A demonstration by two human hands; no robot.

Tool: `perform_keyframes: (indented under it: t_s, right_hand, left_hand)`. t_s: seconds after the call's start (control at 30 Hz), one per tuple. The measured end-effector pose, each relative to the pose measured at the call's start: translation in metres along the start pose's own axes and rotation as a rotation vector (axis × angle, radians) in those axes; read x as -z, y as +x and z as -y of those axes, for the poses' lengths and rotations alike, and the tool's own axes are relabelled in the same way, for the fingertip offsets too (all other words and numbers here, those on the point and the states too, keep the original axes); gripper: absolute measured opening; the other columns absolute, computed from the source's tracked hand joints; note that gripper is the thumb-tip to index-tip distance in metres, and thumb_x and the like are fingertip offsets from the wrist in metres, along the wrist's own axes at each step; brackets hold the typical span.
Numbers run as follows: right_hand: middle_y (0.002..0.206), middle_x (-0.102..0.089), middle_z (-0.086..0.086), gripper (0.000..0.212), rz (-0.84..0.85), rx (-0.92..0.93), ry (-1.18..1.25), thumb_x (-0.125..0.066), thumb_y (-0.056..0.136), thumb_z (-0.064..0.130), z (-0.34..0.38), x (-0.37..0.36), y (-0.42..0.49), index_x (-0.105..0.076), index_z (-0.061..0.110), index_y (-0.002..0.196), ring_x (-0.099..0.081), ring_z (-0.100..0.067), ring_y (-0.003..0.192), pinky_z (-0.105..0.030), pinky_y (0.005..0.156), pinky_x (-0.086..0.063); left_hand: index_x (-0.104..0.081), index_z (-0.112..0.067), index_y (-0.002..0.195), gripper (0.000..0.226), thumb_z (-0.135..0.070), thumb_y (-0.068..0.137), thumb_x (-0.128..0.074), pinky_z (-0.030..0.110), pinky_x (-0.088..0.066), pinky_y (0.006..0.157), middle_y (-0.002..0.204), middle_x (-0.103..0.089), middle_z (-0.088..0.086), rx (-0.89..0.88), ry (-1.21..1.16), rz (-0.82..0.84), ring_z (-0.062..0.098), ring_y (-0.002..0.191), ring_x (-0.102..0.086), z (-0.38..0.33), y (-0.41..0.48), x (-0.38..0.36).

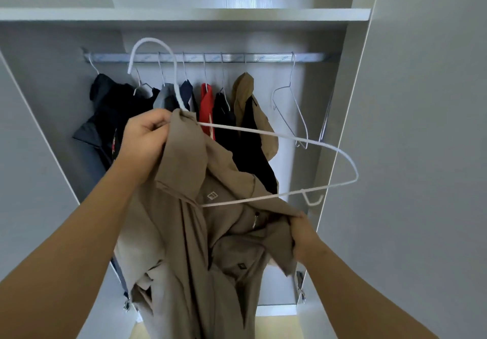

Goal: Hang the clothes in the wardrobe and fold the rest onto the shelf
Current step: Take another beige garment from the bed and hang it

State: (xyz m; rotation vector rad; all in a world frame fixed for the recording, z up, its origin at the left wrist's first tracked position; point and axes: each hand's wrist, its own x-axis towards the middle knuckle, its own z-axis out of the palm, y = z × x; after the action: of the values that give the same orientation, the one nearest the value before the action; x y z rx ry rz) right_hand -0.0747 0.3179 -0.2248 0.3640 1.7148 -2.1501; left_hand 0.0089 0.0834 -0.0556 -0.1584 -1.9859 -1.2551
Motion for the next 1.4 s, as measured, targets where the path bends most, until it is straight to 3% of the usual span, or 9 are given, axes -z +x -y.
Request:
perform_keyframes:
  t_s: [0.13, 0.27, 0.43, 0.77, 0.9, 1.03, 1.13, 1.27, 1.4]
  right_hand:
    - [0.074, -0.069, -0.016, 0.039, 0.147, -0.044, 0.262, -0.046, 0.095, 0.023, 0.021, 0.007, -0.005, -0.072, 0.001, 0.077, -0.068, -0.026, 0.06, -0.03, 0.051, -0.056]
    - [0.058, -0.066, -0.012, 0.035, 0.107, -0.064, 0.264, -0.049, 0.091, 0.022, 0.036, 0.018, -0.007, -0.068, 0.006, 0.067, -0.064, -0.022, 0.046, -0.023, 0.042, -0.05]
    - [0.063, -0.071, -0.012, 0.049, 0.153, -0.117, 0.257, -0.05, 0.092, 0.026, 0.043, 0.028, -0.009, -0.074, 0.004, 0.055, -0.068, -0.023, 0.05, -0.032, 0.041, -0.053]
    - [0.083, -0.07, -0.01, 0.031, 0.17, -0.042, 0.203, -0.049, 0.095, 0.031, 0.072, -0.03, -0.032, -0.067, 0.007, 0.103, -0.064, -0.022, 0.08, -0.034, 0.076, -0.053]
    - [0.082, -0.071, -0.008, 0.022, 0.333, 0.118, 0.12, -0.052, 0.093, 0.025, 0.09, -0.057, -0.056, -0.068, 0.012, 0.091, -0.066, -0.02, 0.078, -0.031, 0.072, -0.055]
    - [0.098, -0.067, 0.011, 0.024, 0.407, 0.605, -0.305, -0.049, 0.093, 0.012, 0.103, -0.062, -0.069, -0.071, 0.024, 0.096, -0.062, 0.0, 0.09, -0.012, 0.077, -0.049]
    - [0.121, -0.061, 0.009, 0.031, 0.171, 0.955, -0.66, -0.047, 0.093, 0.011, 0.107, -0.059, -0.064, -0.065, 0.023, 0.115, -0.051, -0.009, 0.115, -0.023, 0.1, -0.036]
    - [0.104, -0.066, -0.005, 0.04, -0.305, 0.931, -1.234, -0.029, 0.099, 0.04, 0.101, -0.037, -0.055, -0.063, 0.018, 0.104, -0.055, -0.028, 0.106, -0.037, 0.094, -0.031]
    - [0.068, -0.053, 0.001, 0.055, -0.27, 0.83, -1.185, -0.021, 0.098, 0.049, 0.097, -0.041, -0.056, -0.059, 0.015, 0.077, -0.054, -0.026, 0.077, -0.033, 0.067, -0.036]
  left_hand:
    - [-0.059, 0.015, 0.074, 0.026, -0.009, 0.081, -0.052, 0.034, -0.038, 0.061, 0.068, -0.052, 0.032, -0.092, 0.166, 0.035, 0.024, 0.067, -0.044, 0.019, 0.0, 0.018]
    - [-0.054, 0.002, 0.061, 0.037, -0.03, 0.079, -0.046, 0.03, -0.037, 0.054, 0.055, -0.047, 0.01, -0.249, 0.412, 0.07, 0.01, 0.056, -0.042, 0.03, -0.006, 0.031]
    - [-0.065, -0.002, 0.069, 0.045, -0.039, 0.079, -0.042, 0.034, -0.045, 0.052, 0.06, -0.058, 0.005, -0.319, 0.722, 0.062, 0.023, 0.056, -0.056, 0.038, -0.019, 0.041]
    - [-0.066, -0.011, 0.063, 0.038, -0.034, 0.077, -0.04, 0.022, -0.039, 0.035, 0.055, -0.059, 0.004, -0.464, 0.995, 0.309, 0.021, 0.043, -0.058, 0.041, -0.048, -0.017]
    - [-0.067, -0.012, 0.071, 0.035, -0.036, 0.076, -0.041, 0.022, -0.035, 0.042, 0.061, -0.063, 0.003, -0.313, 0.854, 0.21, 0.022, 0.052, -0.061, 0.042, -0.056, -0.042]
    - [-0.065, -0.019, 0.08, 0.017, -0.028, 0.075, -0.053, 0.026, -0.037, 0.055, 0.064, -0.062, 0.0, 0.026, 0.481, -0.001, 0.013, 0.055, -0.052, 0.045, -0.047, -0.042]
    - [-0.06, -0.025, 0.078, 0.017, -0.008, 0.083, -0.062, 0.019, -0.04, 0.056, 0.062, -0.057, -0.011, 0.033, 0.342, -0.011, 0.001, 0.055, -0.05, 0.043, -0.045, -0.041]
    - [-0.064, -0.029, 0.077, 0.028, -0.001, 0.083, -0.062, 0.017, -0.045, 0.059, 0.066, -0.061, -0.012, 0.021, 0.227, 0.011, 0.009, 0.06, -0.053, 0.035, -0.038, -0.039]
    - [-0.06, -0.037, 0.079, 0.038, 0.0, 0.083, -0.061, 0.024, -0.049, 0.07, 0.075, -0.066, -0.004, 0.008, 0.187, 0.142, 0.021, 0.072, -0.061, 0.026, -0.039, -0.048]
